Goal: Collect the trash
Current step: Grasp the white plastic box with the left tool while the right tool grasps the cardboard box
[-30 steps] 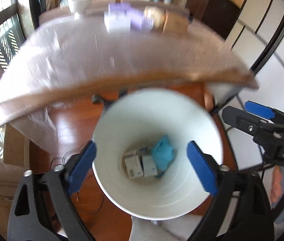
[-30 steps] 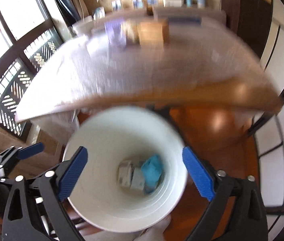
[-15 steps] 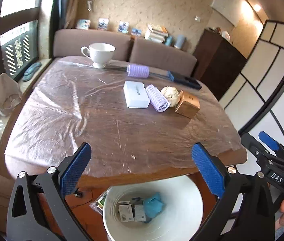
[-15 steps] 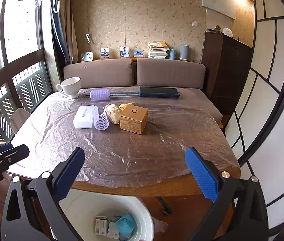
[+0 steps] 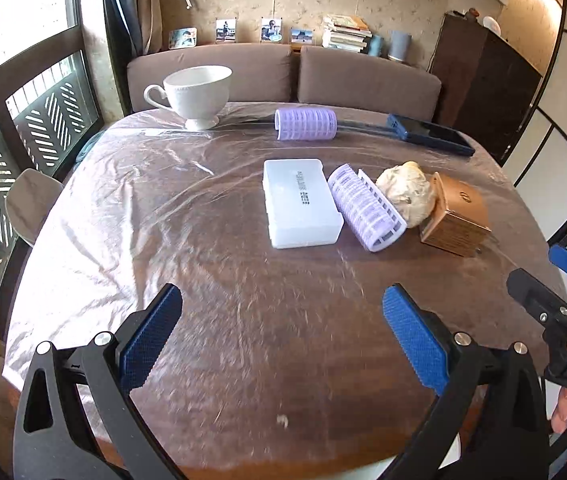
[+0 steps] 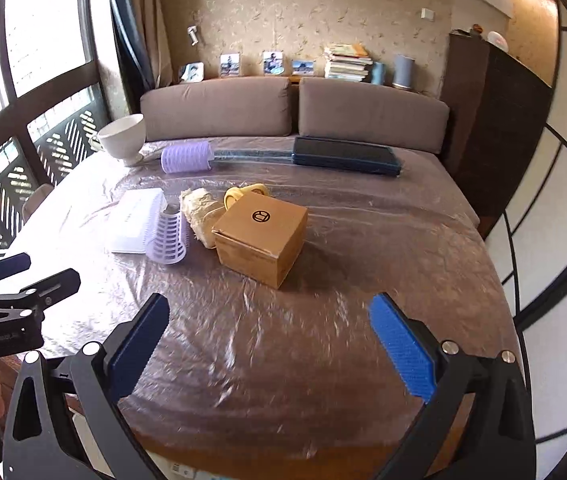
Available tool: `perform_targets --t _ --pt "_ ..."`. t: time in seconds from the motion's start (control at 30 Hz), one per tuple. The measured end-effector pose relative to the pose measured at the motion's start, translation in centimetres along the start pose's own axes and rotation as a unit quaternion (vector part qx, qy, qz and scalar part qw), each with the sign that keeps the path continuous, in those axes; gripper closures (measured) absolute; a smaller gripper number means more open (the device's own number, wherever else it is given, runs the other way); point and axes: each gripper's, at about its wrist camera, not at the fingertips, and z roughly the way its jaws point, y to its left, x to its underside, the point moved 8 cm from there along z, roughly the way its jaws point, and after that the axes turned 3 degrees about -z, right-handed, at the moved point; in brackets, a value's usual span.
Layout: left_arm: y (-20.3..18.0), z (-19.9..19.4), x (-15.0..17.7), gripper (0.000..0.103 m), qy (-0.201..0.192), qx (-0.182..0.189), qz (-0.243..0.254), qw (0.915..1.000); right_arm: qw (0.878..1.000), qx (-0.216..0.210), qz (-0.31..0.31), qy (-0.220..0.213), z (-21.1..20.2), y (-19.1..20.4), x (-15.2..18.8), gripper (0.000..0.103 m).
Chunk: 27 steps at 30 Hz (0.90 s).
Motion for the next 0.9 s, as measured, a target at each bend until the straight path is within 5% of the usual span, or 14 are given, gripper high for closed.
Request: perform_targets --t 0.37,0.9 --pt "-0.8 6.7 -2.4 0.002 0.037 -0.040 0.045 0.9975 0.998 -0.015 -0.034 0.048 7.3 0.0 -1.6 0.004" --pt "-0.3 9.8 -5.5 0.002 0.038 -0.002 0.046 0.9982 0.997 -0.010 -0.026 0.068 11.5 1.1 -3.3 0.004"
